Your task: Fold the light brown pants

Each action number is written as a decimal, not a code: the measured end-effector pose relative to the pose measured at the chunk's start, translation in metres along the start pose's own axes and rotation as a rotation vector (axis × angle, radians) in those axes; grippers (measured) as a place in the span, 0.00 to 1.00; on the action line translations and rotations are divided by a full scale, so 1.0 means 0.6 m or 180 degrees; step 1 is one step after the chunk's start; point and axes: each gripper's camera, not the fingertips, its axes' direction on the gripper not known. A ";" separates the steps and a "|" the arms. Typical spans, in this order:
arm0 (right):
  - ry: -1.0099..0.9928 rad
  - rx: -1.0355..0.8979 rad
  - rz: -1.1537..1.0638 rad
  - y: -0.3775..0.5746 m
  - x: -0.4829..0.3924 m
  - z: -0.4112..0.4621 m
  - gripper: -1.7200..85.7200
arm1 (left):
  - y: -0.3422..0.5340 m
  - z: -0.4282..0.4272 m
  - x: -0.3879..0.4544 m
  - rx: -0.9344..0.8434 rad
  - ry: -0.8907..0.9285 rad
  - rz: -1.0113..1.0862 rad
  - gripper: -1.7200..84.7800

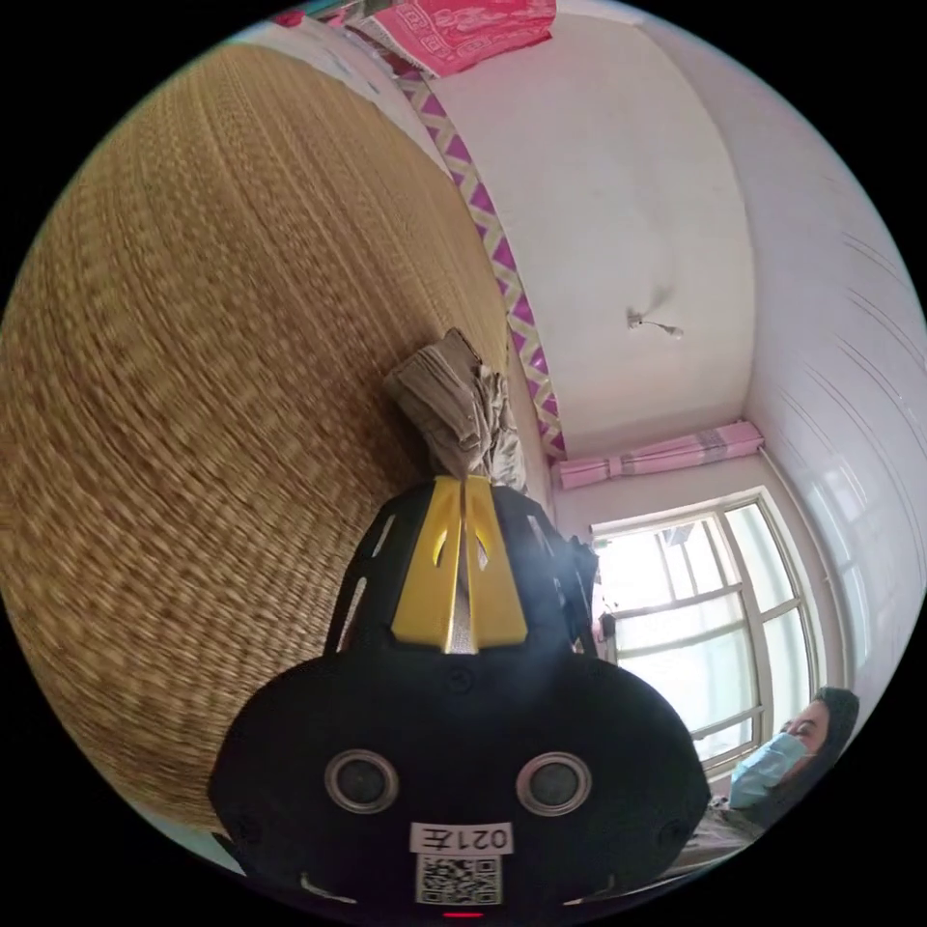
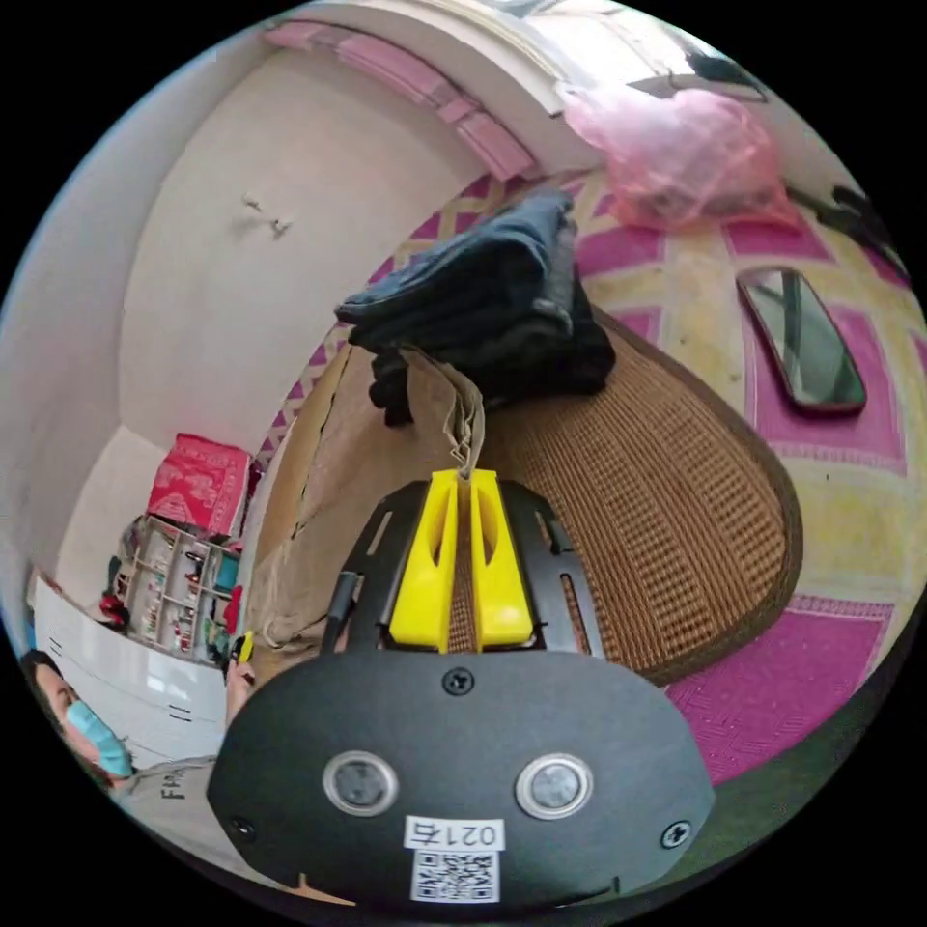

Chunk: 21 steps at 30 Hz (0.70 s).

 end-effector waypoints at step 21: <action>0.1124 -0.0517 -0.3719 -0.020 -0.356 0.229 0.11 | -0.087 0.148 0.525 -0.0238 -0.0837 0.2985 0.08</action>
